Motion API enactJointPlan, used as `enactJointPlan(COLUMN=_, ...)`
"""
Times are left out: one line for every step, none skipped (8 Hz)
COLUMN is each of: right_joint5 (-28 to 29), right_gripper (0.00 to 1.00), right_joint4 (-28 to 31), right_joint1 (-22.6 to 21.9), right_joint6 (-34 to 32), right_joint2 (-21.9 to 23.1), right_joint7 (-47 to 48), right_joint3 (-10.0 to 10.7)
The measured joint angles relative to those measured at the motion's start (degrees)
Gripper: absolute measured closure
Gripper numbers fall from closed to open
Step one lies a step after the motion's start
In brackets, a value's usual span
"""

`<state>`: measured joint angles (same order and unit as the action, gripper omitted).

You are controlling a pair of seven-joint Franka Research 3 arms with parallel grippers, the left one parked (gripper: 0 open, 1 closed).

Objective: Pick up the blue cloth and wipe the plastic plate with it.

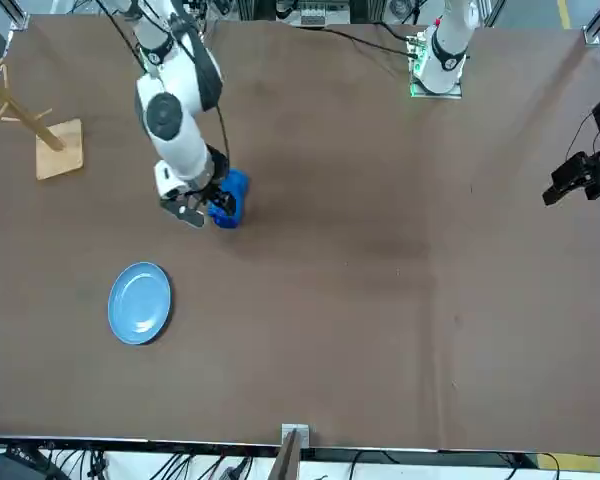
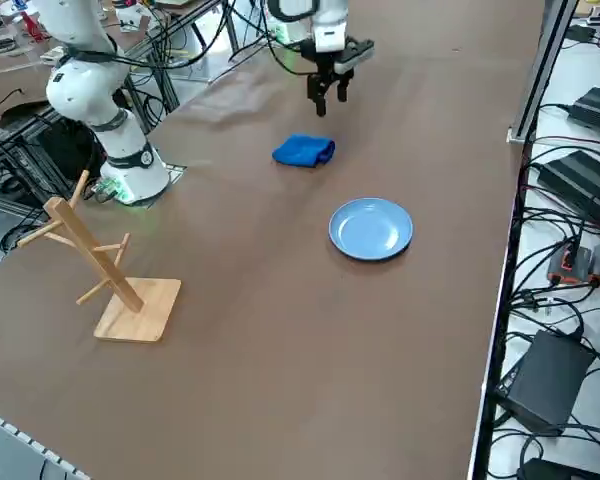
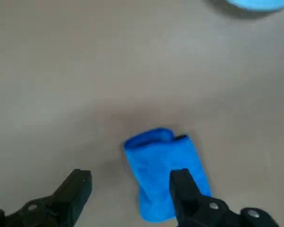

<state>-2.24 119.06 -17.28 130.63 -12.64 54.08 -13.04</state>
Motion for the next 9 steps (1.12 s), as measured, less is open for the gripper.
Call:
enactJointPlan(right_joint5=-0.38, right_gripper=0.00, right_joint4=2.38, right_joint1=-0.91, right_joint6=2.63, right_joint2=-0.10, right_joint7=1.04, right_joint3=0.00)
enactJointPlan(right_joint5=-1.12, right_gripper=0.00, right_joint4=5.14, right_joint1=-1.45, right_joint6=5.80, right_joint2=-0.12, right_joint7=1.66, right_joint3=0.00)
enactJointPlan(right_joint5=-1.75, right_gripper=0.00, right_joint4=7.79, right_joint1=-1.76, right_joint6=8.96, right_joint2=-0.15, right_joint7=1.99, right_joint3=0.02)
enactJointPlan(right_joint5=-2.30, right_gripper=0.00, right_joint4=9.65, right_joint1=-2.09, right_joint6=10.89, right_joint2=-0.21, right_joint7=2.16, right_joint3=0.02)
enactJointPlan(right_joint5=-3.36, right_gripper=0.00, right_joint4=10.53, right_joint1=-2.49, right_joint6=11.88, right_joint2=-0.43, right_joint7=2.33, right_joint3=0.04)
enactJointPlan(right_joint5=-4.58, right_gripper=0.00, right_joint4=10.90, right_joint1=-3.09, right_joint6=12.79, right_joint2=-0.95, right_joint7=3.02, right_joint3=0.05)
enactJointPlan(right_joint5=-5.88, right_gripper=0.00, right_joint4=11.11, right_joint1=-3.70, right_joint6=13.30, right_joint2=-1.79, right_joint7=4.05, right_joint3=0.04)
enactJointPlan(right_joint5=-6.95, right_gripper=0.00, right_joint4=11.31, right_joint1=-4.03, right_joint6=14.09, right_joint2=-2.80, right_joint7=4.60, right_joint3=0.05)
enactJointPlan(right_joint5=-7.56, right_gripper=0.00, right_joint4=11.39, right_joint1=-4.12, right_joint6=15.14, right_joint2=-3.96, right_joint7=4.84, right_joint3=0.08)
